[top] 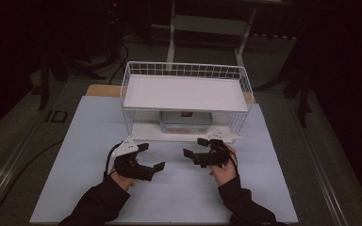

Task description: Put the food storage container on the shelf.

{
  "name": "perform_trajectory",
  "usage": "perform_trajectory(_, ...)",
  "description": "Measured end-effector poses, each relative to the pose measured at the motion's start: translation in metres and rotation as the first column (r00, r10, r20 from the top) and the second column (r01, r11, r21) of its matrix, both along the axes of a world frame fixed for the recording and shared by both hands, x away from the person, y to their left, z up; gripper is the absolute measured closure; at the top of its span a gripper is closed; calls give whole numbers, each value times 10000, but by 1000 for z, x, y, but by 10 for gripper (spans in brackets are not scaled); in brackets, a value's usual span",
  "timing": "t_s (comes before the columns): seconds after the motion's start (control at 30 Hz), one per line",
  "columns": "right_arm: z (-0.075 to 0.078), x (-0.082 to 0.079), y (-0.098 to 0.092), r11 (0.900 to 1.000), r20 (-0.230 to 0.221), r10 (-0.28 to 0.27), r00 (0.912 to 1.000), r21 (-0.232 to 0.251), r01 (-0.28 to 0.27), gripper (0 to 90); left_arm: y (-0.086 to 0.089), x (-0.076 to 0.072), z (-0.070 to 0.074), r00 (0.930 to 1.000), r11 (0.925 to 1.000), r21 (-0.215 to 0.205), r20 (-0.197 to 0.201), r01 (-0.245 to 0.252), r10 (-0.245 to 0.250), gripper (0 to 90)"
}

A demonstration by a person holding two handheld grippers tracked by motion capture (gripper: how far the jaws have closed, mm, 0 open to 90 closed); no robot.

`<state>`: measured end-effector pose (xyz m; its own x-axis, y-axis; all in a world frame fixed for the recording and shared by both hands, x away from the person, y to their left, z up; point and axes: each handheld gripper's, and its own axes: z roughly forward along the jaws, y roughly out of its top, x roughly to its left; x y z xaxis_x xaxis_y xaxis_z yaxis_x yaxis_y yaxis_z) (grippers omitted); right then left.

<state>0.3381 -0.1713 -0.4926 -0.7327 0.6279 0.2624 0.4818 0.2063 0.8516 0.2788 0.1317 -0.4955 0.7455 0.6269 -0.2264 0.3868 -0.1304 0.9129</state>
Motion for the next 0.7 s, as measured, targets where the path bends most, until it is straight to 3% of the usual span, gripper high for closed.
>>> perform_trajectory(0.17,3,-12,-12,10000,354,-23,9994,-9,24,152,5,-6,-1,9999,9999,125,118,32,-34,5)
perform_trajectory(0.2,3,-18,-17,9999,419,76,9991,-83,-72,152,7,-9,-3,9999,9994,304,101,133,-136,5)
perform_trajectory(0.7,7,-54,-54,9994,665,342,9972,26,-344,153,22,-30,2,9977,9970,378,66,675,-678,5)
